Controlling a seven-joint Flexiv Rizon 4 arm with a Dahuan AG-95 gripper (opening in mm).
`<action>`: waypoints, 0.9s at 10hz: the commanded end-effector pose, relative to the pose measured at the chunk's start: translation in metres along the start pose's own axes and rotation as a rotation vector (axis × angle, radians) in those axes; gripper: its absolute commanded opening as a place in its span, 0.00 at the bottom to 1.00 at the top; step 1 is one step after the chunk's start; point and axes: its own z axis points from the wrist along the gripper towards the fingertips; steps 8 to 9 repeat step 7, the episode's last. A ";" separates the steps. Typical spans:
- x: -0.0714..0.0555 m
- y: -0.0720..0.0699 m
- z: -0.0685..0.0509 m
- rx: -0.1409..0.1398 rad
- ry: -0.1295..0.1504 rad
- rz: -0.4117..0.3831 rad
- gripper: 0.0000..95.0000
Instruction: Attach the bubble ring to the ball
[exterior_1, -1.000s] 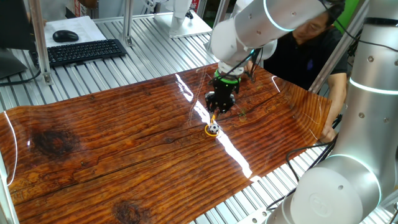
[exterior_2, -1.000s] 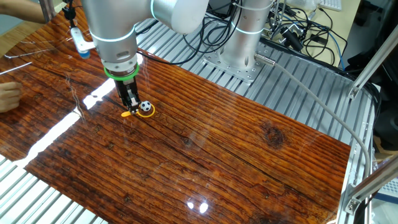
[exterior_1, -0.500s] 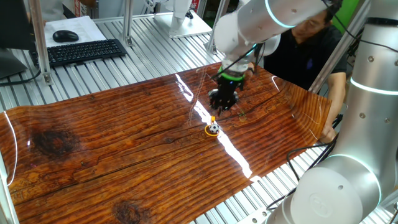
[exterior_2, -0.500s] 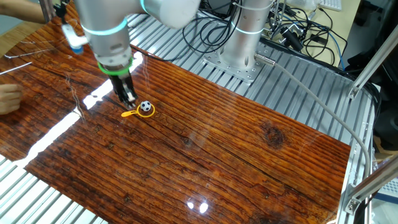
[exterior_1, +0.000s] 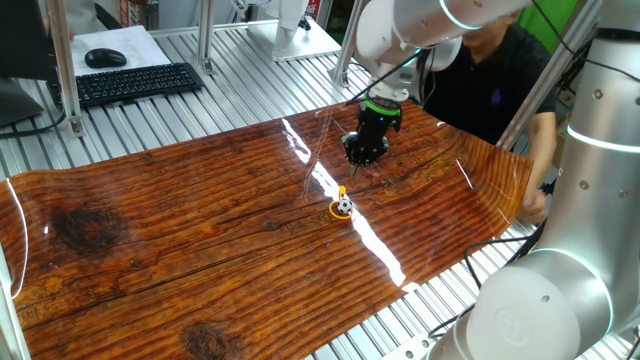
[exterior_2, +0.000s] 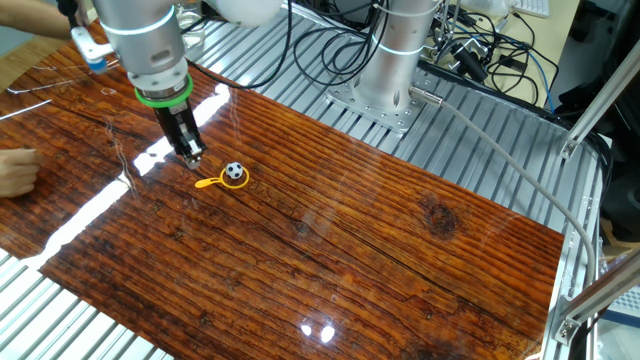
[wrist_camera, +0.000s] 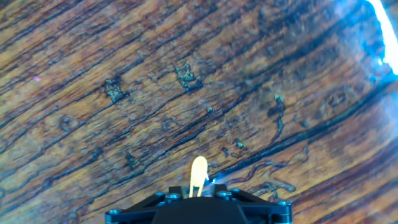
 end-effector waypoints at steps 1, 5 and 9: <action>0.005 0.001 -0.003 0.002 0.003 0.013 0.00; 0.008 0.002 -0.004 0.005 0.012 0.047 0.00; 0.008 0.002 -0.004 0.012 0.011 0.060 0.00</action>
